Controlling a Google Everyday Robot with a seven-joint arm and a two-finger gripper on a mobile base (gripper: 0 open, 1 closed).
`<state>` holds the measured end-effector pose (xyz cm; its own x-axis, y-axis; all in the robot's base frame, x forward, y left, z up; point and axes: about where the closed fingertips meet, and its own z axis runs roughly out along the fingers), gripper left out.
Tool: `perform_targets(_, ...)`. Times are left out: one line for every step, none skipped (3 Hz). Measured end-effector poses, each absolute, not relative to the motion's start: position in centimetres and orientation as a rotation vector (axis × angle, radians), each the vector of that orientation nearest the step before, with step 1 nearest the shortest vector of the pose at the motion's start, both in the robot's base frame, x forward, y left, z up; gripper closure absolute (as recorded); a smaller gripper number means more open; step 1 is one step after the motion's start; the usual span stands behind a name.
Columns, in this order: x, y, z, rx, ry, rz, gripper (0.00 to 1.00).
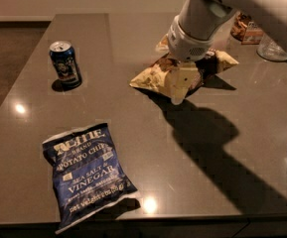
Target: Move brown chip bag near blue chip bag
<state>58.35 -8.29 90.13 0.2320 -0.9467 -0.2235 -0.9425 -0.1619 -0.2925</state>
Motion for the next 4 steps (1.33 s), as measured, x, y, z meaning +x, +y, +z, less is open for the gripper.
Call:
perform_targets(58.3,-7.8,89.7,-2.197,1.72,-0.016,0.32)
perform_targets(57.7,-7.1,90.6,-2.232,1.672,-0.018,0.64)
perform_targets(56.9,-6.3,91.5,-2.241,1.634,-0.016,0.86)
perform_targets(55.8,-5.3,92.8,-2.232,1.605,0.02,1.0)
